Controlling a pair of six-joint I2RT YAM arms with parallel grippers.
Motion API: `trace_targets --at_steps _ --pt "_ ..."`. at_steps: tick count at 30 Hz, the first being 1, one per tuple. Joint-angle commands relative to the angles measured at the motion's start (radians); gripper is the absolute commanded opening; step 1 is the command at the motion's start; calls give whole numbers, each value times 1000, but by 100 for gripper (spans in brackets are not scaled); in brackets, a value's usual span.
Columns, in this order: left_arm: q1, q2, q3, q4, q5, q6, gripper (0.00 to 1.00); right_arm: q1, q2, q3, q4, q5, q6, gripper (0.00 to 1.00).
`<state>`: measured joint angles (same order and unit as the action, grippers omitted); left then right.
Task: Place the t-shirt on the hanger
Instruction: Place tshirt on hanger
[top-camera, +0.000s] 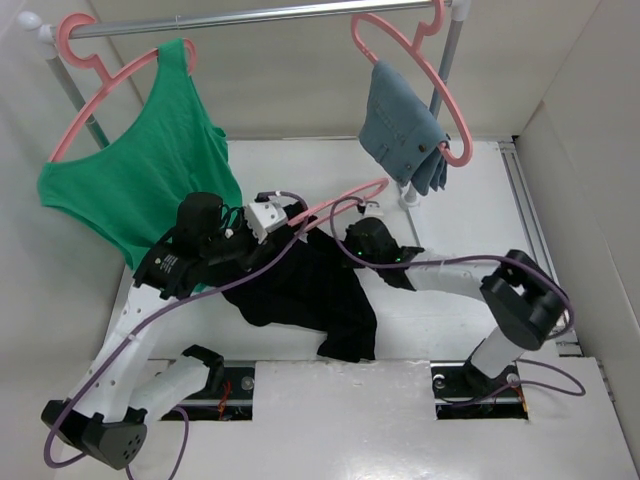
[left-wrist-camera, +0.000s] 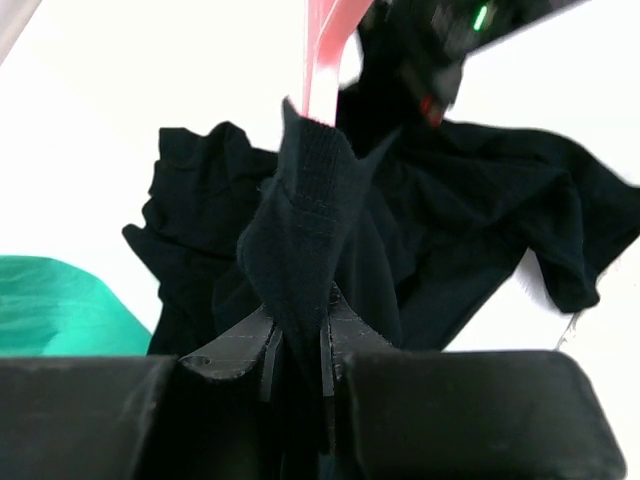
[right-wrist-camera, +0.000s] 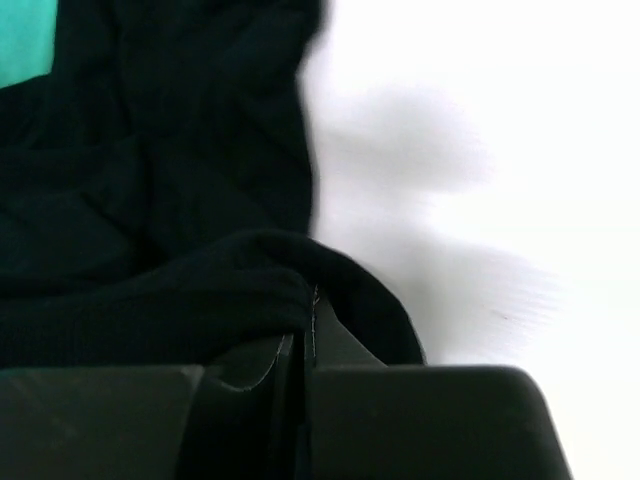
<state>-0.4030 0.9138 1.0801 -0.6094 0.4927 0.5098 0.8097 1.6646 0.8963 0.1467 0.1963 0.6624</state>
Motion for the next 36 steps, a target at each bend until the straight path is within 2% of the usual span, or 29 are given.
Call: trace_targets --at_steps 1,4,5,8,10,14,19,21,25,30,31,36 --pt "3 -59 -12 -3 9 52 0 -55 -115 -74 39 28 23 0" --pt "3 -78 -70 -61 -11 162 0 -69 -285 -166 39 84 -3 0" --pt "3 -78 -83 -76 -11 185 0 -78 -358 -178 -8 97 -3 0" --pt "3 -78 -115 -151 32 268 0 -87 -437 -188 -143 152 -3 0" --pt "3 -78 -115 -205 67 318 0 -112 -502 -232 -164 152 8 0" --pt "3 -37 -137 -219 49 331 0 -159 -615 -313 -173 143 8 0" --pt "3 -6 -160 -240 -13 378 0 -168 -753 -326 -267 193 -1 0" --pt "3 -16 -160 -280 44 426 0 -188 -763 -315 -312 203 -10 0" --pt "3 -16 -160 -335 66 518 0 -251 -796 -296 -358 147 -81 0" --pt "3 5 -172 -300 -14 484 0 -276 -798 -191 -381 97 -245 0" --pt "3 5 -172 -249 -60 423 0 -261 -798 -169 -381 82 -280 0" --pt "3 46 -151 -161 -106 335 0 -109 -723 -33 -397 3 -460 0"
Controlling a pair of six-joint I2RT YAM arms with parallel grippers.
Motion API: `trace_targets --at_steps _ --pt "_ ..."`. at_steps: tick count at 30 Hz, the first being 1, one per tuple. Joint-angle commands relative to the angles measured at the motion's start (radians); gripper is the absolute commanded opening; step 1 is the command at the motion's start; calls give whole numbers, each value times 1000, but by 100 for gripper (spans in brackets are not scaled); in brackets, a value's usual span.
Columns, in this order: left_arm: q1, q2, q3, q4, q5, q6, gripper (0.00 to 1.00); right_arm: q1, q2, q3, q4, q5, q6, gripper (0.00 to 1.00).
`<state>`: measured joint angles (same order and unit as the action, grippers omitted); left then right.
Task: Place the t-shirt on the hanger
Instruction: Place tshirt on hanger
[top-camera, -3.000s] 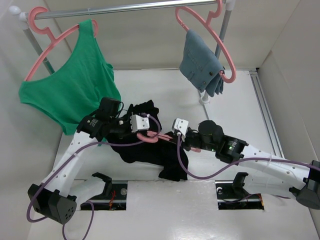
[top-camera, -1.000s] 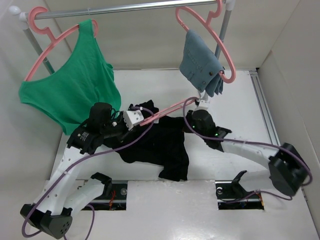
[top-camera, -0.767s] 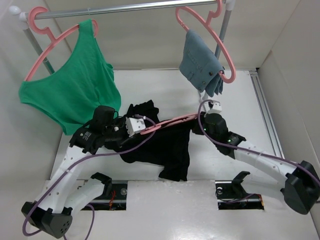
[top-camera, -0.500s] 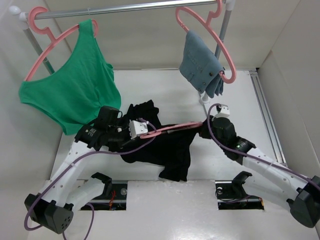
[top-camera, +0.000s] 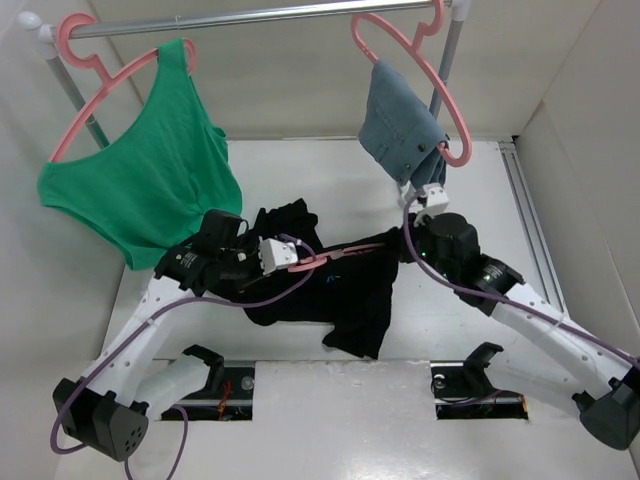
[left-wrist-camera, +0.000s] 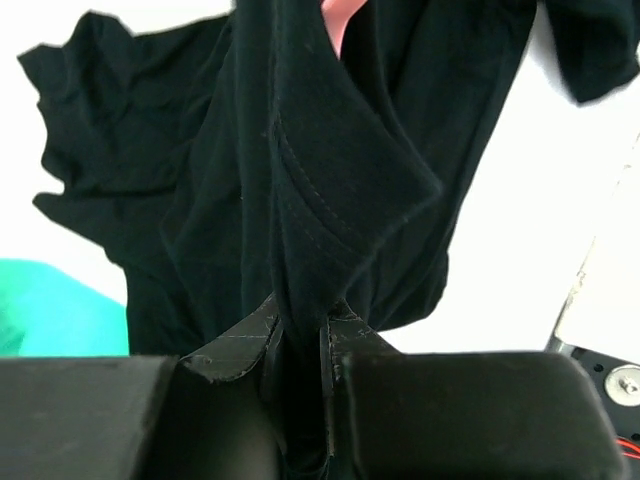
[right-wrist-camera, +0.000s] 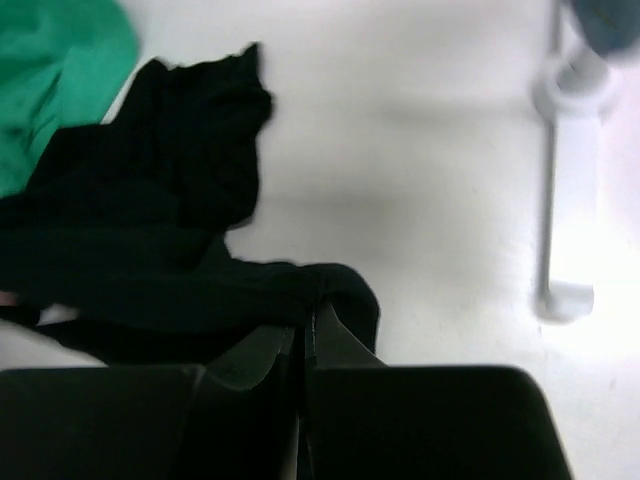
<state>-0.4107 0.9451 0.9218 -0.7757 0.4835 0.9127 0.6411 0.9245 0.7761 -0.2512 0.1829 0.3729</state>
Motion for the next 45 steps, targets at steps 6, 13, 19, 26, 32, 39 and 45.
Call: trace_targets --at_steps 6,13,19,26,32,39,45 --pt "-11 37 115 -26 67 -38 0 149 187 166 64 -339 -388 14" --pt "-11 27 176 -86 185 32 0 149 200 253 -51 -418 -499 65" --pt "-11 27 166 -96 185 55 0 187 123 278 -63 -470 -575 73" --pt "-11 37 200 -96 237 64 0 187 189 236 13 -551 -595 73" --pt "-11 37 227 -96 283 52 0 196 335 261 95 -588 -614 71" --pt "47 37 227 -96 281 43 0 196 291 252 109 -494 -566 0" --pt "219 107 236 -94 263 107 0 196 68 157 49 -441 -546 0"
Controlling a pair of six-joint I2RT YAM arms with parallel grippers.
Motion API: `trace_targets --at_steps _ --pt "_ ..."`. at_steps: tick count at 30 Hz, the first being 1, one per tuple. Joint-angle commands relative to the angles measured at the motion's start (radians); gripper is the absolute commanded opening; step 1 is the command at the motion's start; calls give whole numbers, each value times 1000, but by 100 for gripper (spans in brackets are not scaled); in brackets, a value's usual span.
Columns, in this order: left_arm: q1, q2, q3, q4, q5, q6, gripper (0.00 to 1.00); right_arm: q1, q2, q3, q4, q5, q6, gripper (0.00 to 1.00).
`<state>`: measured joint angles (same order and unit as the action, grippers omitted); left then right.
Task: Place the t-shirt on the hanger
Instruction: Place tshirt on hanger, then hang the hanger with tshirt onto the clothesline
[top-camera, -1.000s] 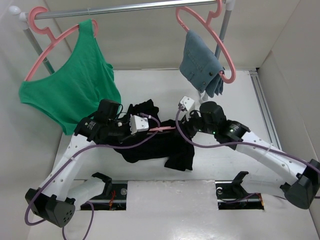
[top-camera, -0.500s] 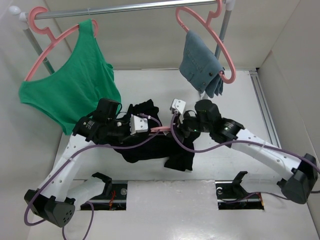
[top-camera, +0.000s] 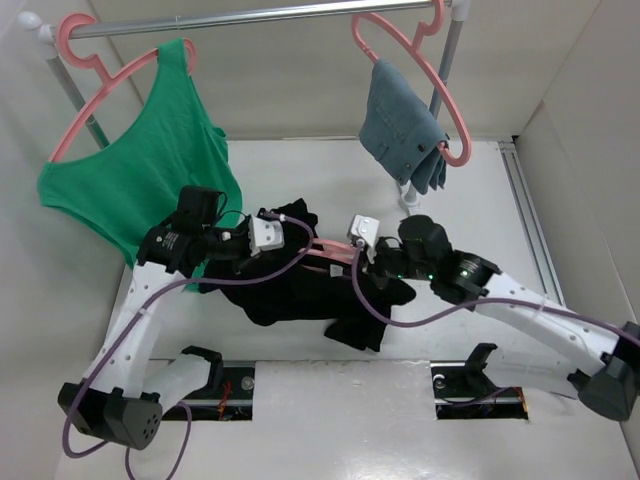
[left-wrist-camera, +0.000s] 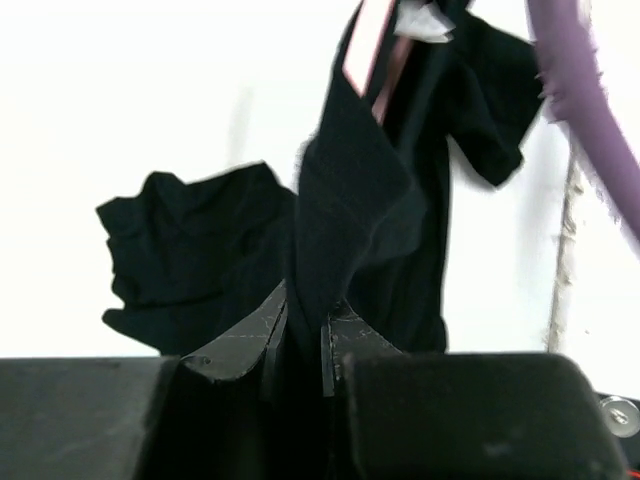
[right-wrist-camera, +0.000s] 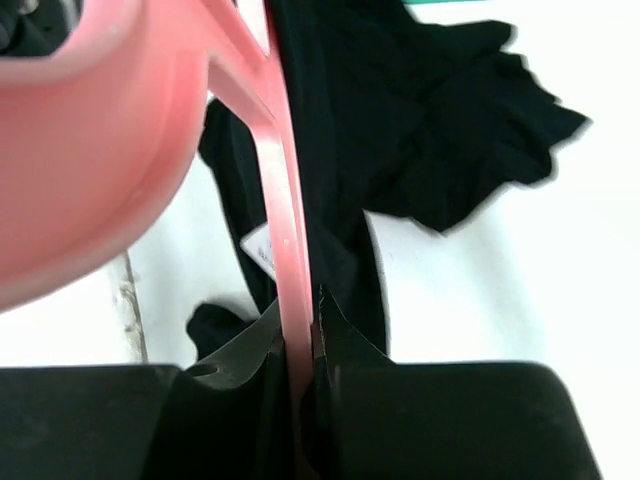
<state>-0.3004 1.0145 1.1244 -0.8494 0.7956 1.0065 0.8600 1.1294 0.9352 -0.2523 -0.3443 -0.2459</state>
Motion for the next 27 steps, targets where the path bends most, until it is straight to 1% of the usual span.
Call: trace_targets --at_steps 1,4,5,7,8,11,12,14,15,17,18,19,20,21,22,24,25,26,27 --pt "179 56 43 -31 -33 55 0 -22 -187 -13 -9 87 73 0" --pt "294 145 96 -91 30 116 0 -22 -244 -13 -120 114 73 0" --pt "306 166 109 -105 30 147 0 -22 -273 0 -139 114 85 0" --pt "307 214 132 -116 30 147 0 -22 -284 14 -168 114 85 0" --pt "307 214 146 -116 49 147 0 -22 -284 39 -186 114 94 0" --pt "307 214 146 -103 128 100 26 -22 -251 97 -221 105 103 0" --pt "291 193 146 -67 139 48 40 -22 -211 149 -234 105 114 0" --pt "264 164 146 -25 139 -2 49 -22 -171 207 -264 119 114 0" --pt "254 148 146 -7 139 -20 53 -22 -131 277 -301 119 128 0" --pt "254 95 137 62 128 -66 61 -22 -91 354 -338 145 157 0" --pt "254 76 137 90 119 -125 73 -22 -71 397 -388 157 166 0" --pt "254 58 124 122 108 -162 82 -22 -27 492 -422 175 184 0" --pt "254 41 124 189 79 -204 87 -22 -2 545 -458 229 194 0" --pt "254 15 124 217 65 -244 87 -22 22 595 -493 252 194 0" --pt "254 6 124 242 53 -312 89 -22 76 704 -562 275 203 0" --pt "254 -4 146 312 15 -382 89 -22 136 818 -617 335 203 0" --pt "254 -4 167 335 2 -419 90 -35 197 935 -664 347 203 0" --pt "254 -4 178 363 -15 -495 94 -47 231 995 -688 347 203 0" --pt "254 -4 187 419 -51 -531 94 -62 263 1052 -711 347 203 0"
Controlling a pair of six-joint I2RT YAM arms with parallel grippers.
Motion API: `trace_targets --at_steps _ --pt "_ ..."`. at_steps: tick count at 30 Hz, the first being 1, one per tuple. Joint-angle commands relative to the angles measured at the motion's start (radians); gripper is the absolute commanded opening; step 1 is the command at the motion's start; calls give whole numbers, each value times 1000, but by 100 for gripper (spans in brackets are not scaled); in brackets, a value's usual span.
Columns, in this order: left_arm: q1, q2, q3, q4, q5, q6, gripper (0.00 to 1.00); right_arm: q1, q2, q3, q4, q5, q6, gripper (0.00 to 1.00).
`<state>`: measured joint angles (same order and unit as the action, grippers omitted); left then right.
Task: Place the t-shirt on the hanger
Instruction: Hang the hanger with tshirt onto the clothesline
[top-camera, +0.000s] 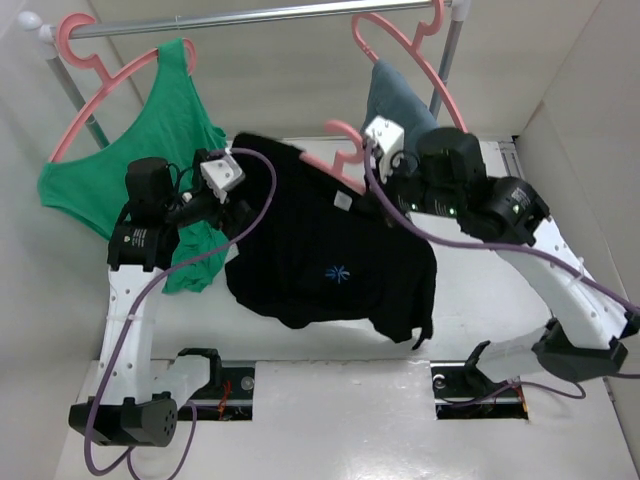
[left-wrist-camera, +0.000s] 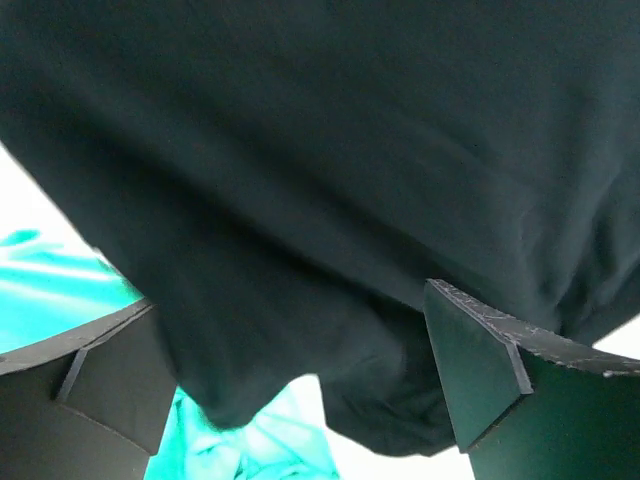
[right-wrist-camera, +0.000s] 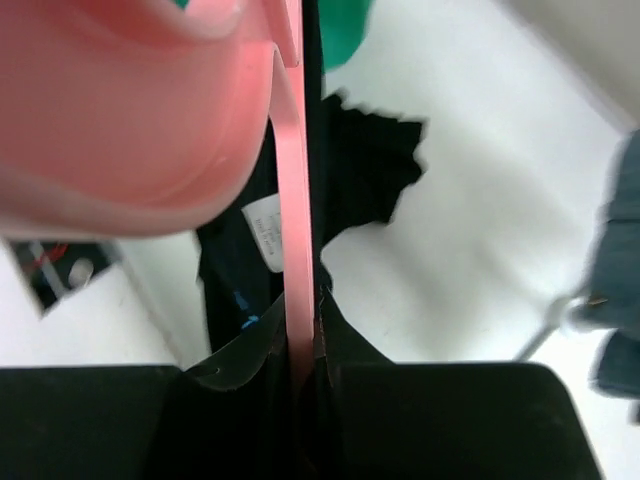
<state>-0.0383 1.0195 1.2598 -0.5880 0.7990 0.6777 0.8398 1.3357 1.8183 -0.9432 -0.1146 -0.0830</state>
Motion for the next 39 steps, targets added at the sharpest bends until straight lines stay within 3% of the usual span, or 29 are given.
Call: trace_targets --at_steps 1,2,8,15,26,35,39 --pt "-8 -9 70 187 -79 -239 94 -59 87 220 -38 127 40 0" --pt "-8 -9 70 221 -108 -280 100 -94 138 301 -70 127 31 0" --pt "-8 -29 104 379 -276 -507 100 -202 195 392 -40 93 31 0" --pt "-8 -38 70 370 -175 -518 100 -220 215 469 98 187 31 0" --pt "-8 -82 -16 321 -195 -538 100 -281 295 499 412 348 80 0" --pt "-8 -121 -34 312 -215 -547 100 -318 503 677 452 382 126 0" --pt "-8 -141 -53 289 -224 -527 100 -329 537 677 443 353 166 0"
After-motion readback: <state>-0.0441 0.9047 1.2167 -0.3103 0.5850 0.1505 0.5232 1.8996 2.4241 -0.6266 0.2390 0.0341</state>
